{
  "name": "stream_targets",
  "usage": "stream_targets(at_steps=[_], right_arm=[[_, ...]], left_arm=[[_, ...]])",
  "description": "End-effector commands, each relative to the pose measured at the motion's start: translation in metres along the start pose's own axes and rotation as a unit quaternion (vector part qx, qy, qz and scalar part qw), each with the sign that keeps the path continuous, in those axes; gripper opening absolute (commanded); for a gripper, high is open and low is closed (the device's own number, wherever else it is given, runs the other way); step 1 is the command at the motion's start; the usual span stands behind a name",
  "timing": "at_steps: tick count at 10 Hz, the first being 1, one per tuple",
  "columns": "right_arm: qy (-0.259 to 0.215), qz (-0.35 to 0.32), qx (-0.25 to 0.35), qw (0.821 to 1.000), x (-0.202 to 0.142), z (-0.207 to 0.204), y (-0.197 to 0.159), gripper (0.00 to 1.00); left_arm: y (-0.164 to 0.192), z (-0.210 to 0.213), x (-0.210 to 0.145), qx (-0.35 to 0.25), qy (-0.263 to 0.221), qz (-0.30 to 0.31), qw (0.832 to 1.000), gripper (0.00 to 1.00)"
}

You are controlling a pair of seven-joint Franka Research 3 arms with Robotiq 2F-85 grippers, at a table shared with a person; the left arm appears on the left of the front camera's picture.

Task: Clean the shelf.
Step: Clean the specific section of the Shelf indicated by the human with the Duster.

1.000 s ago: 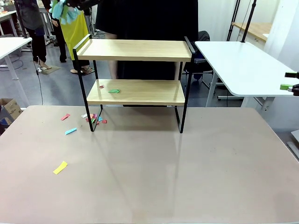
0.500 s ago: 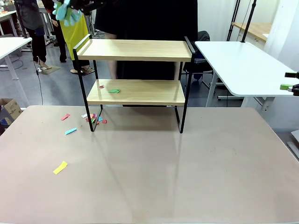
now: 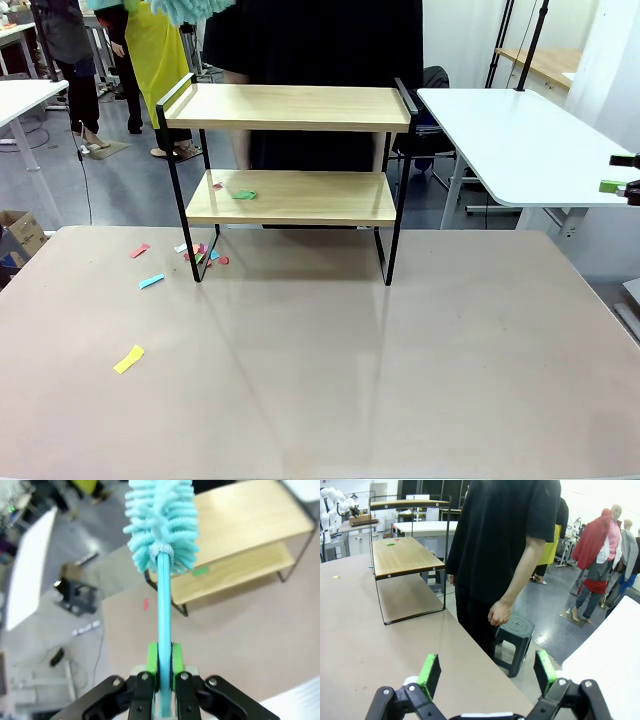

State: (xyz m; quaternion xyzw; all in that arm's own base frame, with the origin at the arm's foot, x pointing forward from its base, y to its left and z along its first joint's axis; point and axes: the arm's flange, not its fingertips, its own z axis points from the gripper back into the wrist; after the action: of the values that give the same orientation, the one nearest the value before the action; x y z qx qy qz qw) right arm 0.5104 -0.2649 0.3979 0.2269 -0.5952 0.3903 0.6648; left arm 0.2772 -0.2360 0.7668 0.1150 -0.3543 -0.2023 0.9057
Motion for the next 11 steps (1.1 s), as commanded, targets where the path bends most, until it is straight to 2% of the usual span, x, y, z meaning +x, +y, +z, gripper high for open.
stream_targets(at_steps=[1, 4, 6, 9, 11], right_arm=[[0.011, -0.003, -0.004, 1.000, 0.007, -0.002, 0.002, 1.00], [0.011, -0.003, -0.004, 1.000, 0.007, -0.002, 0.002, 1.00], [0.011, -0.003, -0.004, 1.000, 0.007, -0.002, 0.002, 1.00], [0.011, -0.003, -0.004, 1.000, 0.007, -0.002, 0.002, 1.00], [0.011, -0.003, -0.004, 1.000, 0.007, -0.002, 0.002, 1.00]], left_arm=[[0.026, -0.005, -0.043, -0.092, -0.029, -0.089, 0.991, 0.13], [0.062, 0.013, -0.077, -0.188, -0.047, -0.182, 0.964, 0.13], [0.072, 0.020, -0.090, -0.222, -0.019, -0.292, 0.930, 0.13], [0.081, 0.021, -0.097, -0.231, 0.033, -0.396, 0.888, 0.13], [0.075, 0.014, -0.104, -0.209, 0.086, -0.478, 0.849, 0.13]])
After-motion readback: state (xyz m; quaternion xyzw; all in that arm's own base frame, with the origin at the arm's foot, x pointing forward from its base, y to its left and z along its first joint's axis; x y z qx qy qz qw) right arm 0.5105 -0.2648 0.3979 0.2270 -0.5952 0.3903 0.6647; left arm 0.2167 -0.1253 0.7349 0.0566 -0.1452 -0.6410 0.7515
